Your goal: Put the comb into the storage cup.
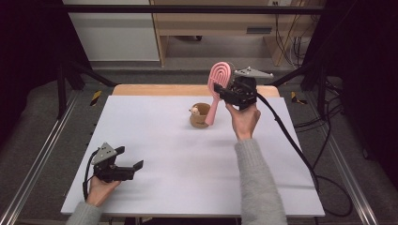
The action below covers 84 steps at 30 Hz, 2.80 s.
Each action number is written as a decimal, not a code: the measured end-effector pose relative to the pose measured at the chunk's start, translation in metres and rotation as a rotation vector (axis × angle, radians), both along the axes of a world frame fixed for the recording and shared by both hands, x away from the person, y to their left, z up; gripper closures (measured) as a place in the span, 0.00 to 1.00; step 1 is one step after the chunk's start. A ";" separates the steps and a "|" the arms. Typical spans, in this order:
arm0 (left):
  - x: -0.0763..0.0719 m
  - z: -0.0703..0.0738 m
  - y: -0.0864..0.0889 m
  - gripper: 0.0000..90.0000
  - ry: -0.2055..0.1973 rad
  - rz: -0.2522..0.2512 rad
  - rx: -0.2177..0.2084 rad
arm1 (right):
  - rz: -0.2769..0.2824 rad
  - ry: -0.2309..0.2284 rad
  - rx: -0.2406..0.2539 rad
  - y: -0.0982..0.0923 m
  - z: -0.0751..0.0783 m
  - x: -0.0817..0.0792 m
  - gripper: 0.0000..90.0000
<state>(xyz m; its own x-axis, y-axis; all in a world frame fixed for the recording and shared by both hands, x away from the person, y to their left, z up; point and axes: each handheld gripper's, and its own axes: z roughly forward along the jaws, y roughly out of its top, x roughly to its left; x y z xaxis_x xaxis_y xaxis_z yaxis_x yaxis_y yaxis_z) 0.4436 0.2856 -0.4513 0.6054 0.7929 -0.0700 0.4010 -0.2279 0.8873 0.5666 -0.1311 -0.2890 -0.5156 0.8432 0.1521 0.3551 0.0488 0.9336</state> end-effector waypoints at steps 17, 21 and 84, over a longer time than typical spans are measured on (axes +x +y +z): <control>0.000 -0.001 0.000 0.03 0.006 -0.004 0.004 | -0.037 -0.007 -0.023 0.010 0.005 0.018 0.70; 0.001 -0.001 0.000 0.03 0.007 -0.005 0.004 | -0.046 -0.008 -0.021 0.011 0.006 0.022 0.70; 0.002 -0.003 0.002 0.03 0.019 -0.008 0.003 | -0.151 0.041 -0.067 0.046 -0.043 0.078 0.70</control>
